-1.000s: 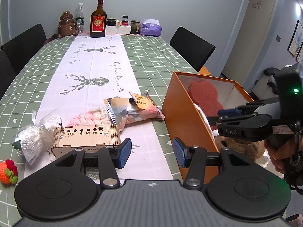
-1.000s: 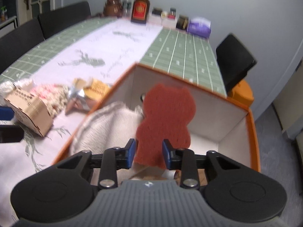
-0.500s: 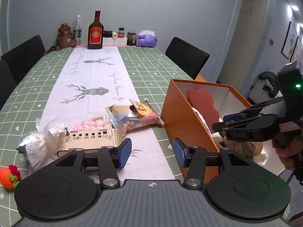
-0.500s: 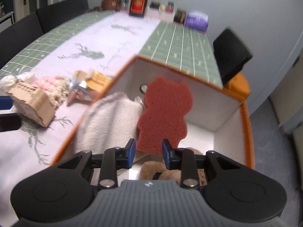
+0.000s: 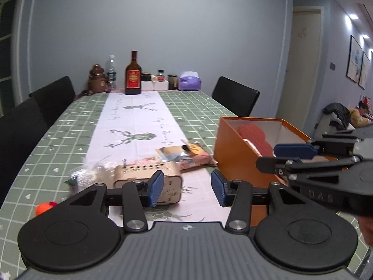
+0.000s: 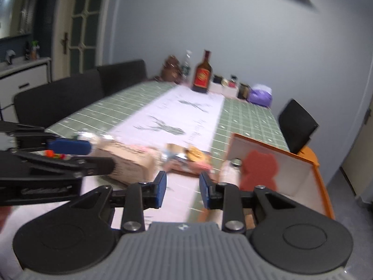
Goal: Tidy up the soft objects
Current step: 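Move both open tools back over the remaining items on the table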
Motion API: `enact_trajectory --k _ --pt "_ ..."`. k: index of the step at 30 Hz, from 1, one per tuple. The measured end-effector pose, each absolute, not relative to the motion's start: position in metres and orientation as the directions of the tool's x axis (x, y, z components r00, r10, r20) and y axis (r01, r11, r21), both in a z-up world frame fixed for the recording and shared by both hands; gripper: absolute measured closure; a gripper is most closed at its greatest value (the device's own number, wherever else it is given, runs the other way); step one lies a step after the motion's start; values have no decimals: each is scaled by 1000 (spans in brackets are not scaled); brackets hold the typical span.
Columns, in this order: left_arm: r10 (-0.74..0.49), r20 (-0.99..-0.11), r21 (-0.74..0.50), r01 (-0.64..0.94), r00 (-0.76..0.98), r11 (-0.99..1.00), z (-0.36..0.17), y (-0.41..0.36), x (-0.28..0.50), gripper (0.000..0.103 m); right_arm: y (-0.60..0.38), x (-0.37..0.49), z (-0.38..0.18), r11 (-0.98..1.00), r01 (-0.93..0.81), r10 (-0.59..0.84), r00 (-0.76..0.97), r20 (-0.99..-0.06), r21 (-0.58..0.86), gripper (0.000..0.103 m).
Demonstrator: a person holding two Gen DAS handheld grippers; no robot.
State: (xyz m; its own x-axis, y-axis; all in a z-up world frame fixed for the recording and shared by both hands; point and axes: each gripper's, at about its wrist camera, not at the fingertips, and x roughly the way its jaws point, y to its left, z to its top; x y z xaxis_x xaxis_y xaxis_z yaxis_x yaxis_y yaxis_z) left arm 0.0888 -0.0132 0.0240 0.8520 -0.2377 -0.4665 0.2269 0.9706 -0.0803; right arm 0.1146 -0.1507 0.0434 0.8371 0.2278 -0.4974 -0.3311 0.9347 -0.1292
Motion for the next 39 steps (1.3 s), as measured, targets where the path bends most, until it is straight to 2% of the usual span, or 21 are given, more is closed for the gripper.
enact_trajectory --k 7,10,14,17,23,25,28,30,33,39 --pt "-151 -483 -112 110 863 988 -1 20 68 47 -115 82 8 941 -328 258 850 -459 -79 71" --pt "-112 -495 -99 73 862 992 -15 32 61 41 -106 76 -11 949 -311 249 844 -475 -56 66" --pt "-117 -543 -136 51 832 989 -31 52 57 41 -96 74 -32 949 -313 252 819 -516 -34 64" --pt "-94 -557 -98 47 825 994 -40 58 55 41 -89 77 -41 946 -320 248 804 -540 -43 62" --pt "-83 -557 -69 54 826 996 -44 66 61 41 -82 90 -48 943 -330 258 789 -558 -30 53" --pt "-43 -554 -34 30 832 999 -47 67 64 41 -79 95 -49 943 -332 258 787 -560 -34 47" --pt "25 -545 11 -23 838 1000 -46 74 72 39 -77 105 -50 940 -340 261 781 -567 -35 46" --pt "92 -533 42 -83 841 996 -45 81 79 34 -75 111 -52 939 -342 263 775 -575 -32 45" --pt "189 -533 86 -169 825 982 -44 93 95 33 -72 121 -55 936 -351 277 761 -587 -13 45" --pt "264 -547 147 -220 795 964 -54 105 121 33 -62 138 -58 926 -377 302 742 -598 1 43"
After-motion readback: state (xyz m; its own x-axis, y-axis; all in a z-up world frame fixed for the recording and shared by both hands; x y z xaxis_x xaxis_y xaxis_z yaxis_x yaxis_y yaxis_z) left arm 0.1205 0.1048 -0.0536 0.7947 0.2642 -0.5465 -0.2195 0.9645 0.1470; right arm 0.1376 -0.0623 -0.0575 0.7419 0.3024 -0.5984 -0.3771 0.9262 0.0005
